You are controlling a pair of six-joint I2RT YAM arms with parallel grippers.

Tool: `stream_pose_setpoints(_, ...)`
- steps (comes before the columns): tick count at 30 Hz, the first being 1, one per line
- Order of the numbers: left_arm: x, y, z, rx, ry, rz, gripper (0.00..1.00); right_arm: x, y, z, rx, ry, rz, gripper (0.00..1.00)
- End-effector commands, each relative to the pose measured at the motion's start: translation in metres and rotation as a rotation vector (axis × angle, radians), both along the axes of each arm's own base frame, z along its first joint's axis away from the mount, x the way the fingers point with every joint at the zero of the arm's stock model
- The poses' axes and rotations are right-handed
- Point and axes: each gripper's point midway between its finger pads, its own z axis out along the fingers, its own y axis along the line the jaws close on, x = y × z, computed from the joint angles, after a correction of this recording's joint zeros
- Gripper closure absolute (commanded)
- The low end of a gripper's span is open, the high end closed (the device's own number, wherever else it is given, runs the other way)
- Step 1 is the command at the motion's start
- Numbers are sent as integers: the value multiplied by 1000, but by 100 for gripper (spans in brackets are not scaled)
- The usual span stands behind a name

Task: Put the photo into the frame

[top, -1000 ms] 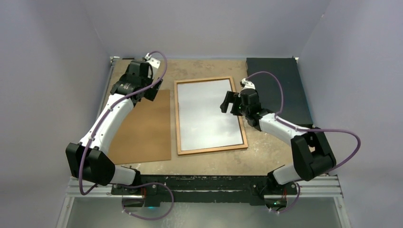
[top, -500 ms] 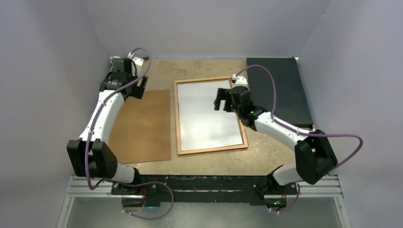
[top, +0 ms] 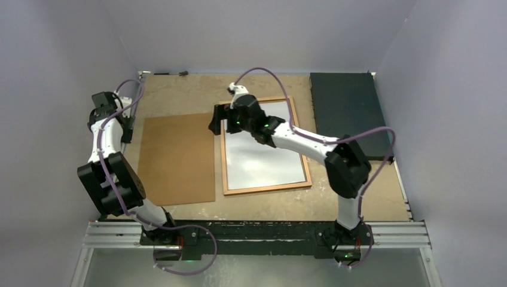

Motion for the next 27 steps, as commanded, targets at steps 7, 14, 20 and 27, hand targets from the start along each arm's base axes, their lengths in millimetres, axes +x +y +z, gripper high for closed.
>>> stream_pose_setpoints(7, -25, 20, -55, 66, 67, -18, 57, -48, 72, -52, -223, 63, -42, 2)
stream_pose_setpoints(14, -33, 19, -95, 43, 102, 15, 64, -43, 80, -103, -351, 129, -102, 2)
stream_pose_setpoints(20, -35, 13, -120, -9, 105, 26, 69, -42, 73, -121, -390, 138, -151, 2)
stream_pose_setpoints(27, -35, 0, -143, -94, 108, 35, 73, -48, 82, -140, -387, 190, -127, 2)
